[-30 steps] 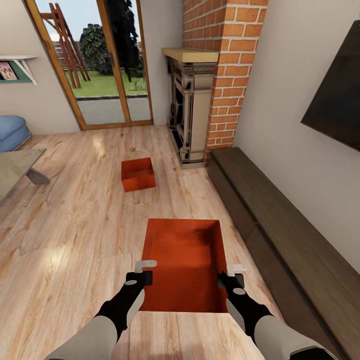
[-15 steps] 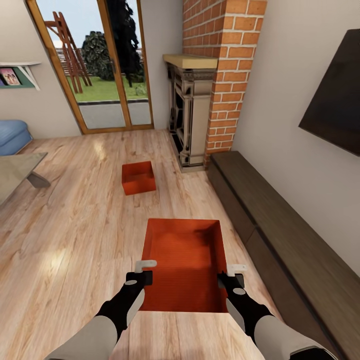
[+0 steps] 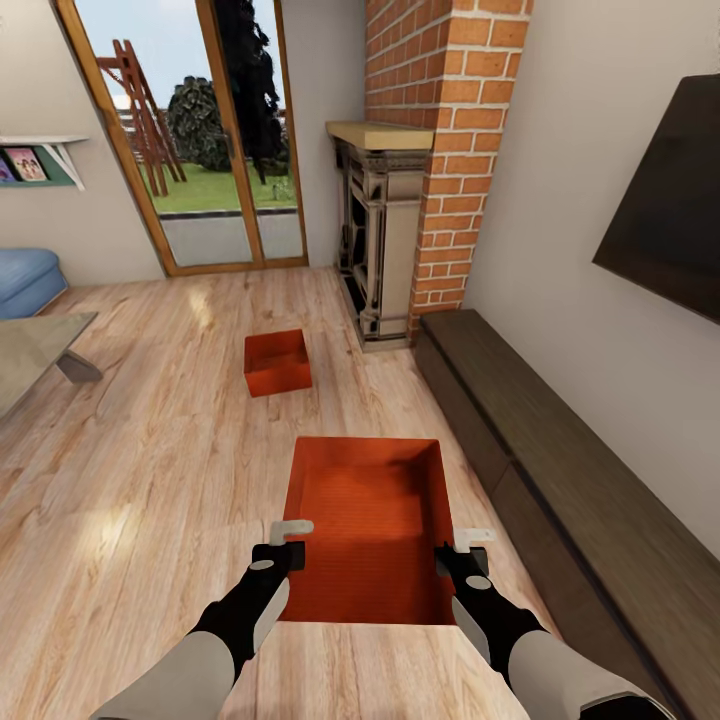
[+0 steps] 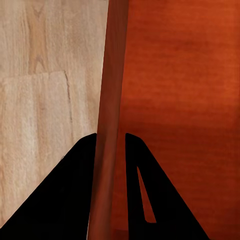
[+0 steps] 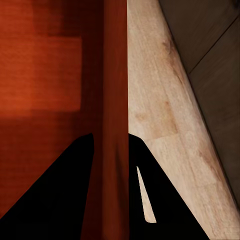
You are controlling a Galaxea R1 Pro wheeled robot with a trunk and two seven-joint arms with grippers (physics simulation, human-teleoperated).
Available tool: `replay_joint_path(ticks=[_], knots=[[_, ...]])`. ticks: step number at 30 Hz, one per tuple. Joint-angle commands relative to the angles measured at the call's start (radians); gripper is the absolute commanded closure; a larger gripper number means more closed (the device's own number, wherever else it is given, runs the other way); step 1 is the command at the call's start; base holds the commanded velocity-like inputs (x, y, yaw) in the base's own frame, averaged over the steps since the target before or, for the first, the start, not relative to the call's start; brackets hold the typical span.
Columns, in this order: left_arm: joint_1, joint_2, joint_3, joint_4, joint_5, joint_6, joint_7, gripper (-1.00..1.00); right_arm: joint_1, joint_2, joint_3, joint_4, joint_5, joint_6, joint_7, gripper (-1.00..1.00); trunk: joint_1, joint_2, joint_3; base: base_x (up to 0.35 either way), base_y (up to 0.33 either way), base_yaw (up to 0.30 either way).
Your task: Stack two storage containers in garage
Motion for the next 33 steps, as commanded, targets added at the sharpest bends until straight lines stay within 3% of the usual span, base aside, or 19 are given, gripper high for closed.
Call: replay_joint_path(ticks=[1,16,23,33], knots=[[-0.001,-0.001,0.011,-0.019,-0.014,0.007,0.01,1.0,0.0,0.001,0.017,0.003,-0.021,-0.001,0.001,1.0,0.0,-0.001,0.001,0.0,0.0,0.0],[-0.001,-0.001,0.011,-0.019,-0.014,0.007,0.01,1.0,0.0,0.001,0.017,0.003,-0.021,-0.001,0.001,1.0,0.0,-0.001,0.024,0.0,0.0,0.0],[-0.001,-0.001,0.009,-0.019,0.01,0.007,0.01,1.0,0.0,0.001,0.015,0.003,-0.021,-0.001,0.001,1.0,0.0,-0.001,0.035,0.0,0.0,0.0],[-0.001,-0.001,0.009,-0.019,0.013,0.007,0.01,1.0,0.0,0.001,0.014,0.002,-0.021,-0.006,0.001,1.0,0.0,-0.001,0.044,0.0,0.0,0.0]])
